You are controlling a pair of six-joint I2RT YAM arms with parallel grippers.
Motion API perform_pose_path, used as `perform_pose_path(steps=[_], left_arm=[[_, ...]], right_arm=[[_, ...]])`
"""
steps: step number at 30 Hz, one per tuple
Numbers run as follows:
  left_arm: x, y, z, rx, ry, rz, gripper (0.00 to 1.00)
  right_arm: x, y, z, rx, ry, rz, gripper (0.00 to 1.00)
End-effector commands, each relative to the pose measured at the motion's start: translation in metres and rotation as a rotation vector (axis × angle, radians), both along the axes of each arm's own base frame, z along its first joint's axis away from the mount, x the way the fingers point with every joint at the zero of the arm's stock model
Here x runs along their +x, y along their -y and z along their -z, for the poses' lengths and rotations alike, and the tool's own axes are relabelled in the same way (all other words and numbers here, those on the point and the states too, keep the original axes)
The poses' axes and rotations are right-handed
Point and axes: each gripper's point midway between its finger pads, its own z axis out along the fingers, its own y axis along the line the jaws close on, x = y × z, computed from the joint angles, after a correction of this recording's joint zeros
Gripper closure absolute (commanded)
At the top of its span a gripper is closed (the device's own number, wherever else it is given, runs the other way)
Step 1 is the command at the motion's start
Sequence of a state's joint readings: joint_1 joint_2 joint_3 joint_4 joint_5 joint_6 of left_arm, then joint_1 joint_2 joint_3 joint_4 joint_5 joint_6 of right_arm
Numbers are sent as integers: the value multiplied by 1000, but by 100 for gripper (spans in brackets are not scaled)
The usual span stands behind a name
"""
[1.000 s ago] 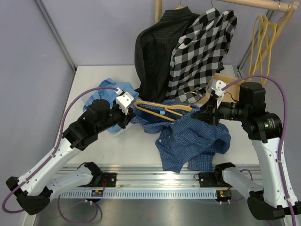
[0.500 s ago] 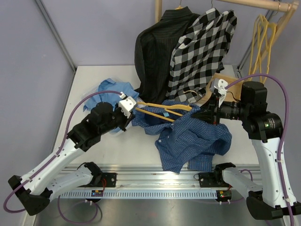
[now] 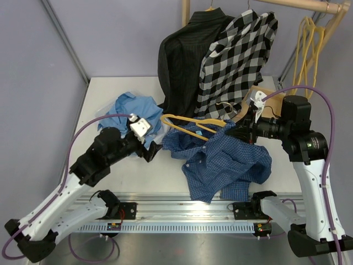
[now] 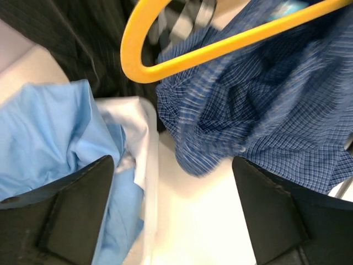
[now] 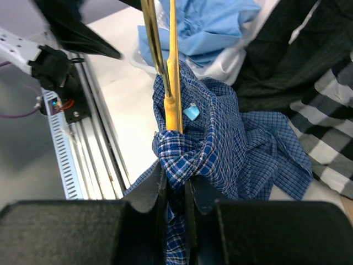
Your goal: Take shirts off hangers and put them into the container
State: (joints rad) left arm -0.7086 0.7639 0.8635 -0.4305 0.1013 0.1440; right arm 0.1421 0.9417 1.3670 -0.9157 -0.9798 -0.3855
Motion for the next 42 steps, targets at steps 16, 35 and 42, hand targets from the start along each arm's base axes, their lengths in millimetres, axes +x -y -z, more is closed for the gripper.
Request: perform_pose_path(steps=[16, 35, 42], left_arm=[[-81, 47, -58, -130, 233, 620, 1], [-78, 105, -24, -84, -11, 753, 38], [-76, 111, -7, -21, -12, 730, 49]], right_arm=[[-18, 3, 50, -205, 86, -365, 100], [-33, -33, 60, -229, 95, -493, 100], [-35, -36, 58, -208, 85, -503, 100]])
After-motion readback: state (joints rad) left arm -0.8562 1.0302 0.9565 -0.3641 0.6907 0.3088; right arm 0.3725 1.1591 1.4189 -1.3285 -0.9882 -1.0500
